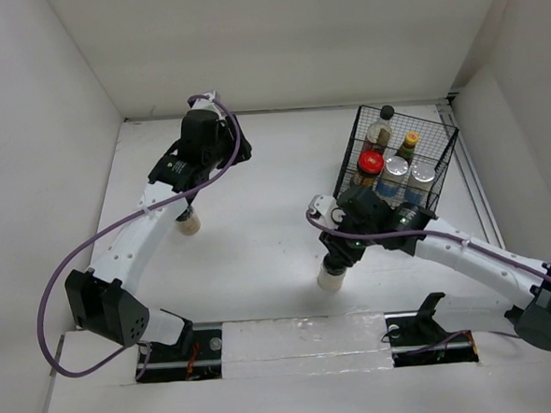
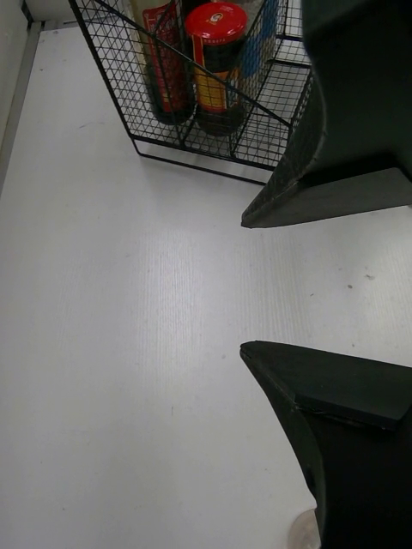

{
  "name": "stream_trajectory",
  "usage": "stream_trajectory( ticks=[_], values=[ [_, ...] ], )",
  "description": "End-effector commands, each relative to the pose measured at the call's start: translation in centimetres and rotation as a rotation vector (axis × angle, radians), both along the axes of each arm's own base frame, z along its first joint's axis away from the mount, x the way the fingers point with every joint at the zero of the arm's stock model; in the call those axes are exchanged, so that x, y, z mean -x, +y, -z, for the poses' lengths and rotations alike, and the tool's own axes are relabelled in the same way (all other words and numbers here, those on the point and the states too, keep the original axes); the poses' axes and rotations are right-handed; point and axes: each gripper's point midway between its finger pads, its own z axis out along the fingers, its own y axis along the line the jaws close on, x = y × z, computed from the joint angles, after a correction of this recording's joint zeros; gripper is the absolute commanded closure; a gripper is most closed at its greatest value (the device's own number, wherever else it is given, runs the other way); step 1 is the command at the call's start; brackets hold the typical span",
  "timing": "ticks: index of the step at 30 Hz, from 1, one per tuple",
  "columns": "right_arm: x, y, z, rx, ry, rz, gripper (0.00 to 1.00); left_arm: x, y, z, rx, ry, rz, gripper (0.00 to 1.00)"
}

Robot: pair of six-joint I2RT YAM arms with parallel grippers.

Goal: Organize the condiment bottles

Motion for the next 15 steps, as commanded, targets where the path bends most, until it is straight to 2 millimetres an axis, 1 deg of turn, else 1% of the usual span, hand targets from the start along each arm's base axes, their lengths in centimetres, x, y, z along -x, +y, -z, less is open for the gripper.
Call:
stream_trajectory(
  ticks=[1, 3, 4, 5, 6, 7, 8, 9, 10, 13, 14, 15],
  values=[
    [-2.0, 0.5, -4.6, -0.070, -0.131, 0.060, 0.88, 0.4, -0.1, -2.1, 0.038, -0.059, 0.005, 0.49],
    [-3.1, 0.1, -7.0, -0.073, -0.182, 0.103, 0.90, 0.2, -0.1, -2.3, 0.042, -0.067, 0.005, 0.49],
    [-4.2, 0.2, -10.4, -0.120, -0.241, 0.129, 0.91, 0.2, -0.1, -2.3, 0.042, -0.067, 0.005, 0.49],
    [-4.8, -0.2, -11.9, -0.133, -0.270, 0.157, 0.91, 0.3, -0.3, -2.7, 0.049, -0.074, 0.013, 0.49],
    [-5.7, -0.5, -12.9, -0.133, -0.285, 0.186, 0.92, 0.2, -0.5, -2.9, 0.057, -0.080, 0.021, 0.49],
    [-6.8, -1.5, -14.1, -0.140, -0.312, 0.225, 0.92, 0.2, -0.5, -3.0, 0.065, -0.077, 0.017, 0.49],
    [-7.6, -1.8, -15.7, -0.158, -0.334, 0.251, 0.92, 0.3, -0.7, -3.0, 0.068, -0.076, 0.025, 0.49],
    [-8.2, -1.9, -16.2, -0.162, -0.341, 0.258, 0.92, 0.2, -0.7, -3.2, 0.072, -0.084, 0.026, 0.49],
    [-9.0, -2.8, -16.9, -0.172, -0.352, 0.294, 0.92, 0.2, -0.8, -3.2, 0.080, -0.081, 0.022, 0.49],
    [-10.7, -4.0, -17.6, -0.171, -0.367, 0.342, 0.93, 0.2, -1.0, -3.4, 0.087, -0.088, 0.030, 0.49],
    [-11.7, -4.8, -17.5, -0.164, -0.371, 0.381, 0.93, 0.2, -1.0, -3.4, 0.087, -0.088, 0.030, 0.49],
    [-12.3, -5.3, -17.1, -0.151, -0.363, 0.400, 0.95, 0.2, -1.0, -3.4, 0.087, -0.088, 0.030, 0.49]
  ],
)
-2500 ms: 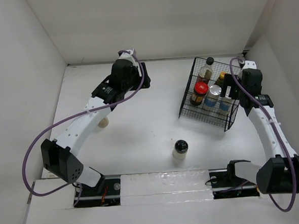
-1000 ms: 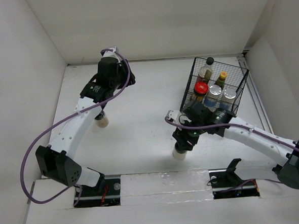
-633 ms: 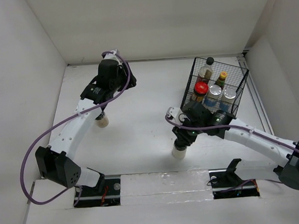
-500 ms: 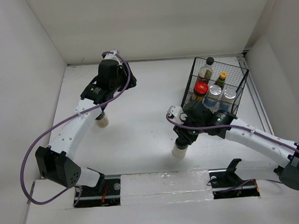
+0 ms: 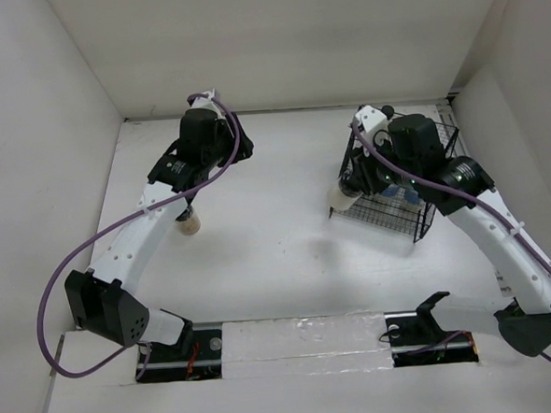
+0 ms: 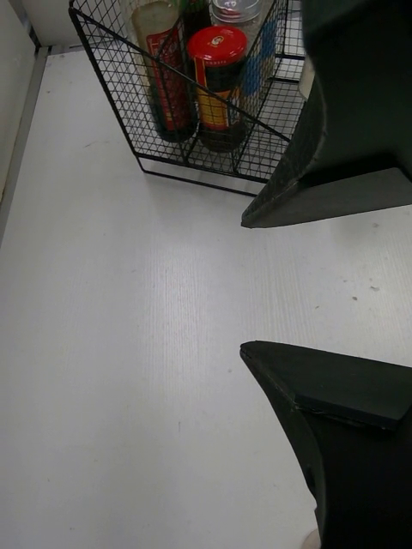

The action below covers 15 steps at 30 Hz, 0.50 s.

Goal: Organize the condiment bottles

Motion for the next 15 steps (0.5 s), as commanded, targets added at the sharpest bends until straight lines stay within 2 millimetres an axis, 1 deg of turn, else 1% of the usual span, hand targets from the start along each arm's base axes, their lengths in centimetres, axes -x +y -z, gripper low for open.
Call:
stream_trajectory(
  ticks=[1, 2, 3, 4, 5, 6, 7, 8, 9, 10, 11, 12, 13, 14, 15],
  values=[
    [-2.6, -1.5, -0.5, 0.011, -0.026, 0.067, 0.95, 0.2, -0.4, -2.7, 0.050, -0.066, 0.012, 0.49],
    [-3.3, -2.5, -0.7, 0.007, -0.035, 0.104, 0.95, 0.2, -0.4, -2.7, 0.050, -0.066, 0.012, 0.49],
    [-4.0, -2.8, -0.5, 0.009, -0.031, 0.122, 0.95, 0.1, -0.4, -3.1, 0.054, -0.074, 0.012, 0.49],
    [-4.6, -3.3, 0.0, 0.022, -0.023, 0.134, 0.95, 0.1, -0.4, -3.1, 0.054, -0.074, 0.012, 0.49],
    [-4.9, -3.5, -0.3, 0.010, -0.032, 0.141, 0.95, 0.1, -0.4, -3.6, 0.058, -0.084, 0.013, 0.49],
    [-5.7, -4.3, -0.2, 0.016, -0.039, 0.167, 0.95, -0.1, -0.5, -3.2, 0.054, -0.076, 0.012, 0.49],
    [-6.4, -4.7, -0.1, 0.015, -0.040, 0.182, 0.96, -0.1, -0.5, -3.2, 0.054, -0.076, 0.012, 0.49],
    [-6.5, -4.9, -0.1, 0.010, -0.037, 0.184, 0.96, -0.1, -0.5, -3.7, 0.058, -0.084, 0.013, 0.49],
    [-7.1, -5.5, -0.2, 0.003, -0.052, 0.206, 0.96, -0.3, -0.6, -3.3, 0.054, -0.076, 0.012, 0.49],
    [-7.4, -5.4, -0.1, 0.003, -0.053, 0.206, 0.96, -0.3, -0.6, -3.3, 0.054, -0.076, 0.012, 0.49],
    [-7.6, -5.8, -0.1, 0.003, -0.053, 0.218, 0.96, -0.3, -0.6, -3.3, 0.054, -0.076, 0.012, 0.49],
    [-7.8, -5.7, -0.7, -0.006, -0.072, 0.218, 0.96, -0.3, -0.6, -3.3, 0.054, -0.076, 0.012, 0.49],
    [-8.0, -6.1, -0.7, -0.005, -0.072, 0.230, 0.96, -0.4, -0.6, -3.7, 0.058, -0.084, 0.013, 0.49],
    [-8.4, -6.0, -1.2, -0.012, -0.087, 0.231, 0.96, -0.4, -0.6, -3.7, 0.058, -0.084, 0.013, 0.49],
    [-8.5, -6.3, -1.2, -0.012, -0.088, 0.240, 0.96, -0.4, -0.6, -3.7, 0.058, -0.084, 0.013, 0.49]
  ],
)
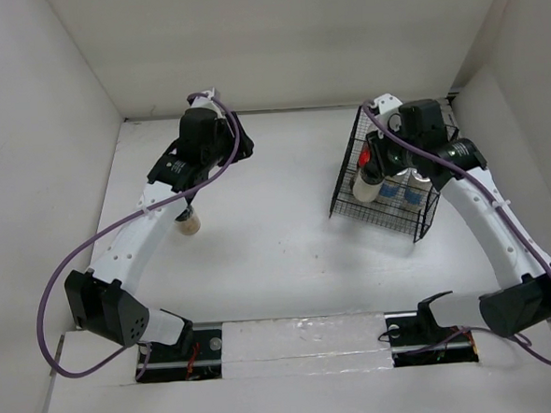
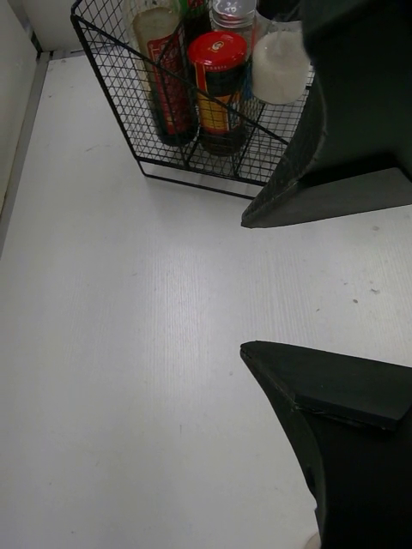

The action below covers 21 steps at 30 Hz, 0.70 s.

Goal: Organize the condiment bottles

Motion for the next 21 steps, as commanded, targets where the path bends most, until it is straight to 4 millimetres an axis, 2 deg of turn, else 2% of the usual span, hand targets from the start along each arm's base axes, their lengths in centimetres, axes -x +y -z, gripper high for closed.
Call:
stream_trajectory(
  ticks=[1, 5, 6, 9, 11, 13, 16, 17, 20, 21],
  values=[
    [-2.2, 0.6, -5.1, -0.066, -0.192, -0.007, 0.96, -0.4, -0.5, -3.5, 0.051, -0.082, 0.010, 0.49],
    [-3.0, 1.0, -3.2, -0.075, -0.176, -0.011, 0.96, -0.6, -0.8, -3.4, 0.054, -0.081, 0.018, 0.49],
    [-2.9, 1.1, -2.0, -0.079, -0.151, -0.002, 0.97, -0.6, -0.8, -3.4, 0.054, -0.081, 0.018, 0.49],
    [-3.4, 1.1, -0.6, -0.100, -0.139, 0.029, 0.97, -0.6, -0.8, -3.4, 0.054, -0.081, 0.018, 0.49],
    [-3.6, 1.4, -0.4, -0.122, -0.158, 0.027, 0.97, -0.6, -0.8, -3.4, 0.054, -0.081, 0.018, 0.49],
    [-3.5, 1.4, 0.9, -0.123, -0.132, 0.034, 0.97, -0.6, -0.8, -3.4, 0.054, -0.081, 0.018, 0.49],
    [-3.8, 1.4, 2.6, -0.121, -0.116, 0.049, 0.97, -0.4, -0.9, -4.2, 0.065, -0.096, 0.027, 0.48],
    [-3.5, 1.4, 3.8, -0.121, -0.093, 0.055, 0.96, -0.4, -0.9, -4.2, 0.065, -0.096, 0.027, 0.48],
    [-3.4, 2.0, 4.7, -0.128, -0.071, 0.043, 0.91, -0.4, -0.9, -4.6, 0.078, -0.100, 0.023, 0.46],
    [-3.3, 2.0, 5.5, -0.122, -0.053, 0.044, 0.89, -0.5, -1.0, -6.2, 0.093, -0.132, 0.023, 0.45]
  ],
)
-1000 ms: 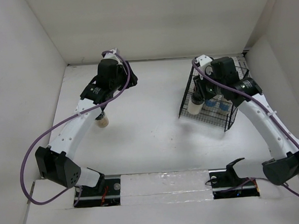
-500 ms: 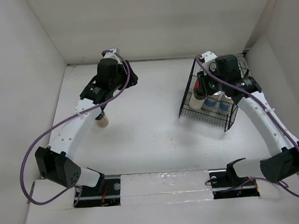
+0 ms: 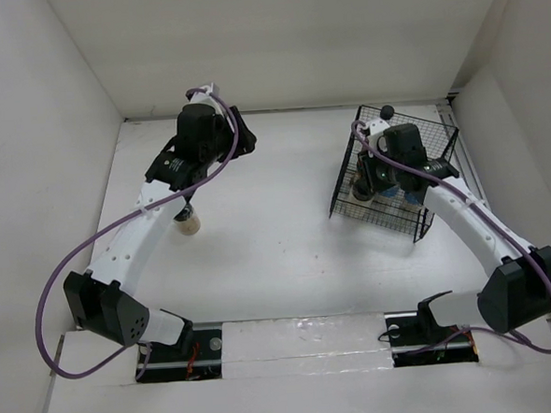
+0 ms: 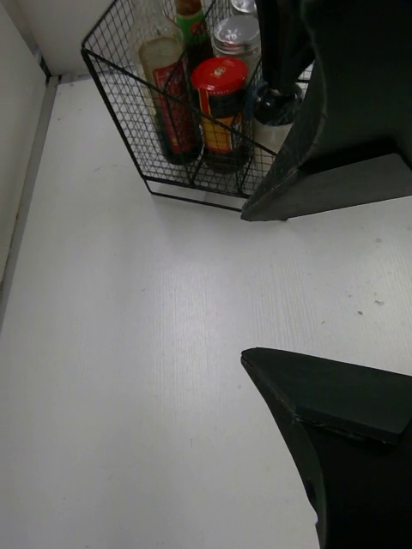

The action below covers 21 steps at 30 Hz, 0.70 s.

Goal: Organize the condiment bottles

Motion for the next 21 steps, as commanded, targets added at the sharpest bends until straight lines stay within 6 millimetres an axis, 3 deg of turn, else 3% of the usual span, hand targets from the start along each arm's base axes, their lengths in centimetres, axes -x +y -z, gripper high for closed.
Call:
stream_trajectory(
  ticks=[1, 5, 6, 8, 9, 12, 13, 14, 15, 17, 19, 20, 21],
  values=[
    [-2.1, 1.6, -2.6, -0.079, -0.118, 0.002, 0.86, -0.4, -0.7, -5.8, 0.079, -0.126, 0.016, 0.43],
    [-1.7, 2.5, -1.9, -0.066, -0.088, -0.009, 0.60, -0.6, -1.3, -8.4, 0.124, -0.177, 0.034, 0.36],
    [-1.9, 2.6, -2.3, -0.069, -0.098, -0.009, 0.43, -0.6, -1.3, -8.5, 0.132, -0.174, 0.031, 0.35],
    [-1.8, 2.6, -2.7, -0.056, -0.098, -0.003, 0.27, -0.4, -1.0, -10.3, 0.148, -0.217, 0.020, 0.33],
    [-1.8, 2.6, -3.4, -0.059, -0.106, -0.003, 0.13, -0.5, -0.9, -10.3, 0.146, -0.219, 0.011, 0.32],
    [-1.4, 2.8, -6.7, -0.070, -0.179, -0.003, 0.05, 0.1, 0.6, -13.0, 0.165, -0.279, -0.048, 0.30],
    [-1.4, 3.2, -8.7, -0.072, -0.228, -0.015, 0.05, 0.3, 0.9, -13.8, 0.182, -0.293, -0.067, 0.30],
    [-1.1, 3.6, -9.9, -0.077, -0.261, -0.036, 0.05, 0.8, 1.9, -15.7, 0.195, -0.336, -0.101, 0.29],
    [-0.8, 4.8, -10.6, -0.090, -0.281, -0.066, 0.10, 1.2, 2.3, -16.7, 0.214, -0.353, -0.117, 0.29],
    [0.0, 7.0, -12.0, -0.138, -0.320, -0.154, 0.33, 2.3, 3.3, -19.1, 0.248, -0.408, -0.144, 0.28],
    [1.1, 11.6, -12.9, -0.222, -0.354, -0.308, 0.69, 3.0, 4.6, -20.8, 0.269, -0.446, -0.195, 0.26],
    [1.2, 13.5, -12.0, -0.236, -0.337, -0.360, 0.93, 3.6, 5.2, -22.0, 0.281, -0.473, -0.213, 0.26],
    [1.8, 15.6, -11.7, -0.262, -0.328, -0.427, 0.99, 4.5, 6.3, -23.3, 0.305, -0.503, -0.251, 0.25]
  ],
)
